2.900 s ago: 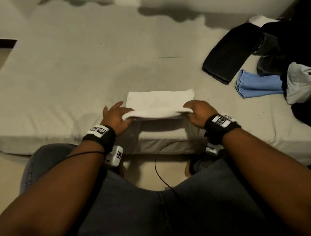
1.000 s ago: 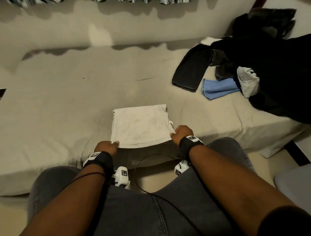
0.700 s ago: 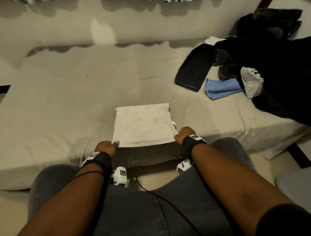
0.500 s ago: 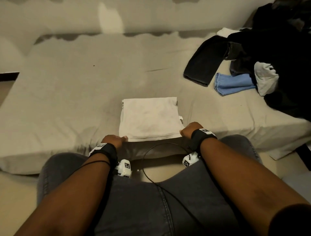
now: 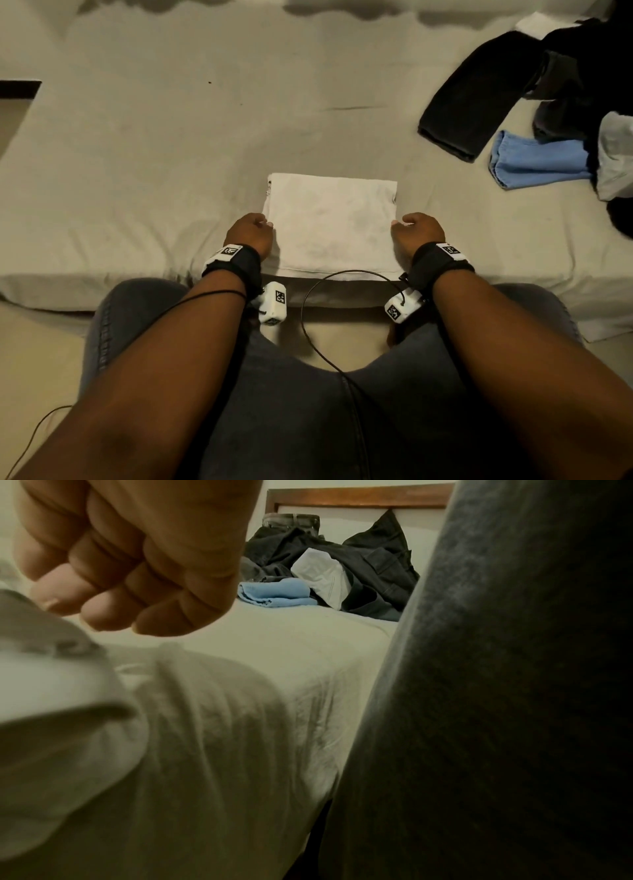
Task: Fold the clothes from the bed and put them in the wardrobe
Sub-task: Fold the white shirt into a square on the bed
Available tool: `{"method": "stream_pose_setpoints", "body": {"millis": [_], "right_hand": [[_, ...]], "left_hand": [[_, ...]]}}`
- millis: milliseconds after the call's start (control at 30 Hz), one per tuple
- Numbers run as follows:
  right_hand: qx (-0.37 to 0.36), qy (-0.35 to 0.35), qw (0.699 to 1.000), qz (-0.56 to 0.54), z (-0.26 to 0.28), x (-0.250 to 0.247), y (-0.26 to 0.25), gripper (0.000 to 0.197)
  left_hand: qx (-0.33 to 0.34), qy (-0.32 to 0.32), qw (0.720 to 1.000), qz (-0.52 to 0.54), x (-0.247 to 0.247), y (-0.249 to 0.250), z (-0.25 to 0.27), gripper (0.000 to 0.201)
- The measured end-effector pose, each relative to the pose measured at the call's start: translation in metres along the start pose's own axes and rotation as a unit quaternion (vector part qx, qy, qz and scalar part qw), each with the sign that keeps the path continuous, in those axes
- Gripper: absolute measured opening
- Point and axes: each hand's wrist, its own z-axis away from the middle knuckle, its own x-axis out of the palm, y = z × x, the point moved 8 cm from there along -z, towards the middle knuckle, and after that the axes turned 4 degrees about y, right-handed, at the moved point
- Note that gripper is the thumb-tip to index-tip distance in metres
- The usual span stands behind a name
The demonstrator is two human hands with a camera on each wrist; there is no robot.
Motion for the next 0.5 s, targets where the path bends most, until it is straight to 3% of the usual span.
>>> {"method": "stream_pose_setpoints", "body": {"millis": [100, 167, 267, 500], "right_hand": [[0.03, -0.012, 0.999, -0.014, -0.015, 0.008, 0.004, 0.047], [0.033, -0.041, 0.999, 0.0, -0.024, 0.014, 0.003, 0.038], [0.042, -0.068, 0.997, 0.001, -0.028, 0.02, 0.001, 0.044], [0.11, -0.062, 0.992, 0.027, -0.037, 0.01, 0.014, 0.024]], "left_hand": [[-0.009, 0.02, 0.999, 0.03, 0.0, 0.003, -0.015, 0.027], [-0.016, 0.028, 0.998, 0.046, 0.002, 0.007, -0.022, 0.028], [-0.031, 0.034, 0.997, 0.057, 0.006, 0.006, -0.028, 0.031], [-0.06, 0.047, 0.997, 0.023, 0.001, -0.004, -0.037, 0.027]]}}
